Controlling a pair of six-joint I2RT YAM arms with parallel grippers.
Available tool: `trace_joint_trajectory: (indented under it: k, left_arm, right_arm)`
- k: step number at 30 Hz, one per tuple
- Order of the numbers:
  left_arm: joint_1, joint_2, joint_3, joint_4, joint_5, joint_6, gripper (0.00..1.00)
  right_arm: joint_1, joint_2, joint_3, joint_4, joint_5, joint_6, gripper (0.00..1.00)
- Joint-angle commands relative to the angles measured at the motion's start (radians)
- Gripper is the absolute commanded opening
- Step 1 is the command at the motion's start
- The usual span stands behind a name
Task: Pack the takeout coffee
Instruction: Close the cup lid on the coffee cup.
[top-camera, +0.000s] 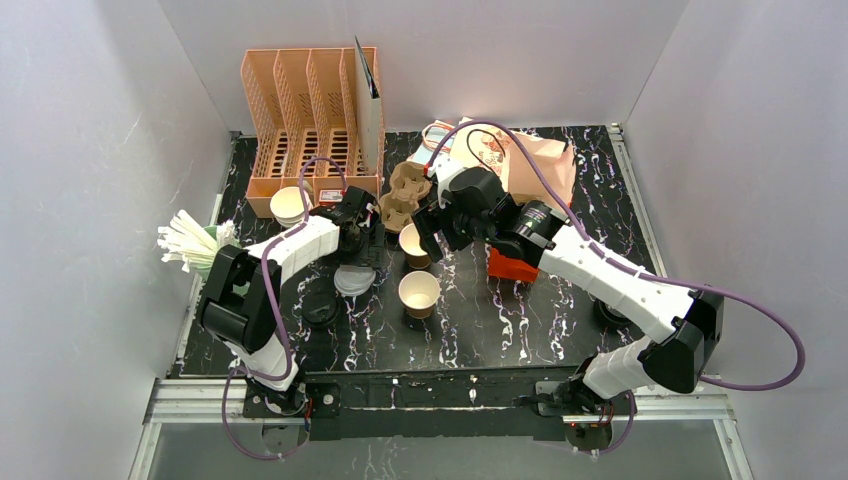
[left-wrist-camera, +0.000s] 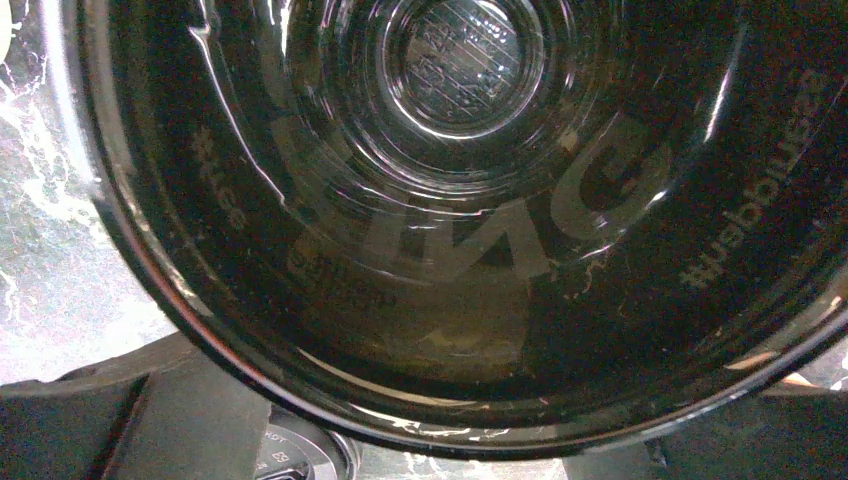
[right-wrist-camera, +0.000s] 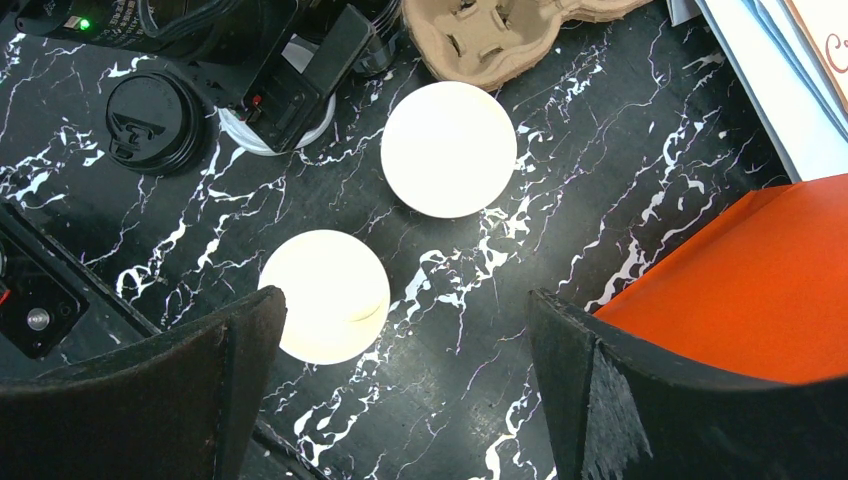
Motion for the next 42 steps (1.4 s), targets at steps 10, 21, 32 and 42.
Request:
trace_joint_trajectory:
  k: [10,21,32,42]
  left_arm:
    - [-0.016,-0.063,0.003,-0.012,-0.073,0.008,0.98]
    - [-0.032,-0.03,0.029,-0.031,-0.1,0.029,0.89]
    - [-0.038,0.006,0.04,-0.031,-0.081,0.03,0.8]
    - [-0.044,-0.004,0.032,-0.045,-0.051,0.035,0.93]
  right_arm:
    - [-0.003,-0.022,0.043,0.014,-0.003,-0.017,0.98]
    - [-0.004,-0.022,0.044,0.012,-0.003,-0.018,0.98]
    - [-0.006,-0.021,0.043,0.013,0.001,-0.019,0.98]
    - [-0.01,-0.02,0.042,0.017,0.001,-0.019,0.98]
